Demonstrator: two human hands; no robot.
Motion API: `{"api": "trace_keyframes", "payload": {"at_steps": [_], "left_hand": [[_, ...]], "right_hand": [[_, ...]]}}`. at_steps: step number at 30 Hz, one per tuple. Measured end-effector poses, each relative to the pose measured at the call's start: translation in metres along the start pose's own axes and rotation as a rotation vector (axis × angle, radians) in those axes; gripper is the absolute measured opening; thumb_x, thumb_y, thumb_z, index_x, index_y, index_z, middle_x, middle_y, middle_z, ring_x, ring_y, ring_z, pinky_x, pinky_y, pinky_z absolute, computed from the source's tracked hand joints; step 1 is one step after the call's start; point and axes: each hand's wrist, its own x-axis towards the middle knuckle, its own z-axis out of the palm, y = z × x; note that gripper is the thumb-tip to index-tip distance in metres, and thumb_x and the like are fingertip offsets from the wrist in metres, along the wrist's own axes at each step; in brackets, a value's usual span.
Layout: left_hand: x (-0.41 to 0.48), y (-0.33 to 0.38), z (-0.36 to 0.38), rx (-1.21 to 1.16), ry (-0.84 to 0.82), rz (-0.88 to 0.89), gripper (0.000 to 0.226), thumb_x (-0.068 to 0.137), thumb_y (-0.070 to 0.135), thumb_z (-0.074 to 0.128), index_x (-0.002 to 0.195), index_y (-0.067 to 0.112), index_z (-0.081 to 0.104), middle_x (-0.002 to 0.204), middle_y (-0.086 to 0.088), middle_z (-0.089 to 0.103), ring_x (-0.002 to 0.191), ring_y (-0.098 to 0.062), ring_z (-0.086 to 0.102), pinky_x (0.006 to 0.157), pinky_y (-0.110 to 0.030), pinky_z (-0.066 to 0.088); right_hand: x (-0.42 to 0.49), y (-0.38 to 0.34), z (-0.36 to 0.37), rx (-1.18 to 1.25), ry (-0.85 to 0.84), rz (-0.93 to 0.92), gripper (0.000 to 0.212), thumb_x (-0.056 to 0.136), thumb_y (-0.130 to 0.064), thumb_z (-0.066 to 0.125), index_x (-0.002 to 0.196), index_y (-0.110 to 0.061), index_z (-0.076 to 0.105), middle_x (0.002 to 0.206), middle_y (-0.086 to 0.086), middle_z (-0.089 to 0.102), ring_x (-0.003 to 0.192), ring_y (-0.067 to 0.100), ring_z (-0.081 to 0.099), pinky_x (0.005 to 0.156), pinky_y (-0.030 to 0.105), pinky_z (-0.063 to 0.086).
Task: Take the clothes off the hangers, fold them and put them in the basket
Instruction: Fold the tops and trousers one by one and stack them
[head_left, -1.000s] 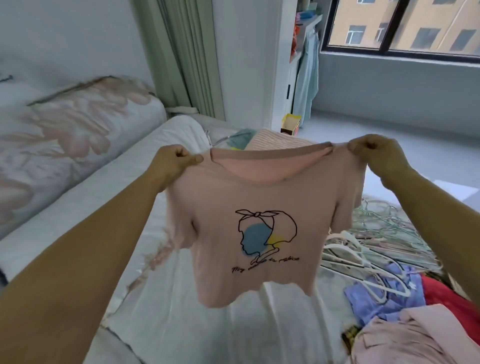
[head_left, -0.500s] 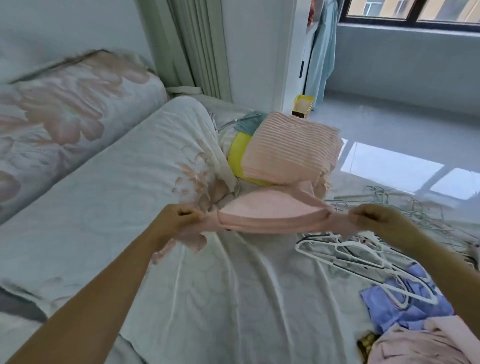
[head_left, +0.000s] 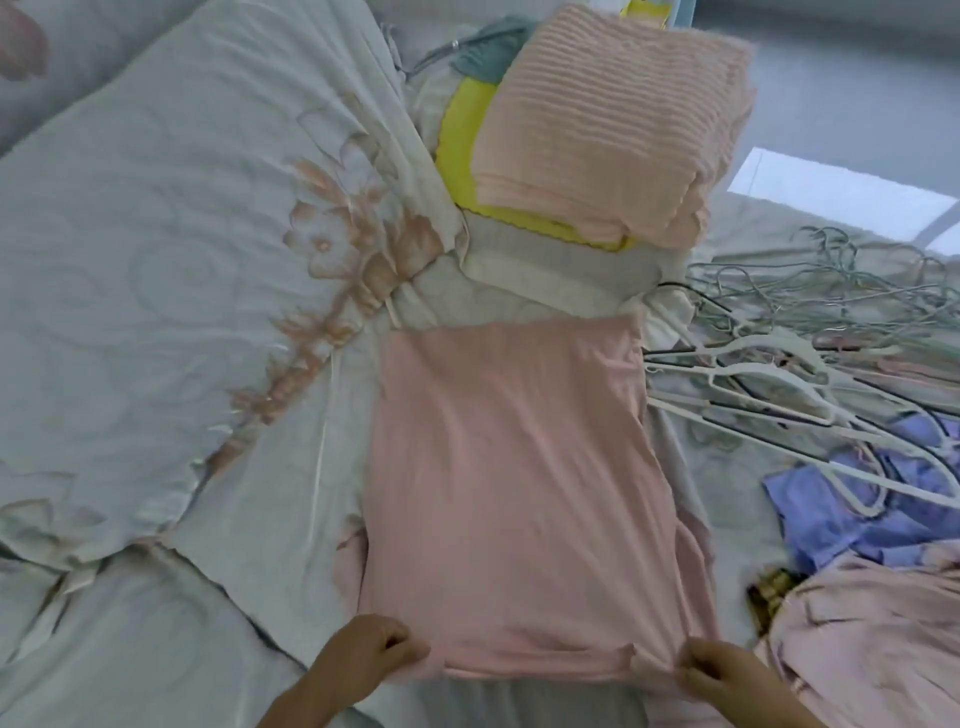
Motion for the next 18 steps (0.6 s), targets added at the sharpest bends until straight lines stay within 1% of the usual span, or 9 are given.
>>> {"api": "trace_keyframes", "payload": {"at_steps": [3, 5, 7, 8, 10, 11, 13, 15, 18], "left_hand": [[0.002, -0.018, 0.029, 0.099, -0.054, -0.034, 0.049, 0.056, 0.079, 0.026, 0.061, 0.034, 0.044, 0.056, 0.024, 0.049, 0.051, 0.004, 0.043, 0.052, -0.016, 0.025], [0.003, -0.025, 0.044, 0.09, -0.051, -0.06, 0.048, 0.058, 0.076, 0.025, 0.055, 0.033, 0.047, 0.065, 0.035, 0.051, 0.058, 0.009, 0.046, 0.057, -0.014, 0.03], [0.007, -0.027, 0.05, -0.096, 0.124, -0.122, 0.038, 0.074, 0.063, 0.047, 0.054, 0.032, 0.047, 0.065, 0.019, 0.057, 0.062, 0.004, 0.05, 0.062, -0.017, 0.033], [0.01, -0.028, 0.051, -0.191, 0.276, -0.176, 0.029, 0.085, 0.045, 0.057, 0.06, 0.032, 0.05, 0.066, 0.01, 0.057, 0.063, 0.0, 0.051, 0.062, -0.02, 0.034], [0.016, -0.036, 0.041, -0.301, 0.617, -0.268, 0.02, 0.093, 0.016, 0.057, 0.072, 0.015, 0.057, 0.073, -0.006, 0.058, 0.066, -0.013, 0.051, 0.061, -0.028, 0.036], [0.021, -0.042, 0.034, -0.338, 0.728, -0.303, 0.016, 0.092, 0.016, 0.058, 0.08, 0.006, 0.06, 0.076, -0.013, 0.059, 0.069, -0.022, 0.053, 0.063, -0.032, 0.04], [0.032, -0.055, 0.023, -0.396, 0.825, -0.443, 0.041, 0.086, 0.034, 0.059, 0.101, -0.005, 0.061, 0.093, -0.02, 0.061, 0.087, -0.035, 0.057, 0.077, -0.041, 0.047], [0.044, -0.064, 0.015, -0.502, 0.833, -0.528, 0.048, 0.087, 0.037, 0.061, 0.111, -0.005, 0.057, 0.106, -0.023, 0.059, 0.1, -0.04, 0.056, 0.084, -0.043, 0.046], [0.062, -0.057, 0.005, -0.762, 0.78, -0.472, 0.032, 0.087, 0.026, 0.064, 0.097, -0.003, 0.058, 0.086, -0.014, 0.059, 0.082, -0.031, 0.057, 0.068, -0.03, 0.043]], "right_hand": [[0.006, 0.011, 0.027, -0.049, -0.069, 0.016, 0.032, 0.084, -0.035, 0.06, 0.061, -0.055, 0.05, 0.054, -0.026, 0.051, 0.059, -0.004, 0.05, 0.06, 0.013, 0.034], [0.011, 0.017, 0.039, -0.07, -0.063, -0.014, 0.028, 0.084, -0.035, 0.062, 0.064, -0.051, 0.052, 0.06, -0.023, 0.055, 0.061, -0.003, 0.05, 0.061, 0.013, 0.034], [0.022, 0.029, 0.044, 0.043, 0.259, 0.007, 0.023, 0.081, -0.02, 0.064, 0.073, -0.041, 0.059, 0.066, -0.013, 0.061, 0.067, 0.002, 0.056, 0.063, 0.01, 0.038], [0.028, 0.034, 0.041, 0.115, 0.472, 0.02, 0.017, 0.078, -0.014, 0.064, 0.077, -0.031, 0.063, 0.067, -0.004, 0.061, 0.068, 0.009, 0.057, 0.064, 0.011, 0.038], [0.041, 0.035, 0.021, 0.168, 0.787, 0.154, 0.016, 0.078, -0.006, 0.072, 0.092, -0.005, 0.066, 0.081, 0.018, 0.06, 0.076, 0.031, 0.057, 0.071, 0.028, 0.043], [0.048, 0.032, 0.011, 0.193, 0.838, 0.229, 0.029, 0.077, -0.005, 0.074, 0.1, 0.007, 0.062, 0.09, 0.026, 0.059, 0.083, 0.037, 0.056, 0.074, 0.037, 0.044], [0.059, 0.023, -0.006, 0.315, 0.804, 0.313, 0.043, 0.079, -0.009, 0.073, 0.112, 0.012, 0.056, 0.094, 0.024, 0.059, 0.091, 0.037, 0.057, 0.078, 0.04, 0.044], [0.071, 0.015, -0.011, 0.482, 0.709, 0.323, 0.023, 0.082, -0.011, 0.07, 0.096, 0.003, 0.058, 0.073, 0.011, 0.055, 0.076, 0.028, 0.054, 0.067, 0.035, 0.041], [0.07, 0.005, -0.016, 0.666, 0.682, 0.336, 0.016, 0.089, -0.018, 0.062, 0.093, -0.005, 0.054, 0.077, 0.012, 0.056, 0.079, 0.029, 0.052, 0.072, 0.039, 0.042]]}}
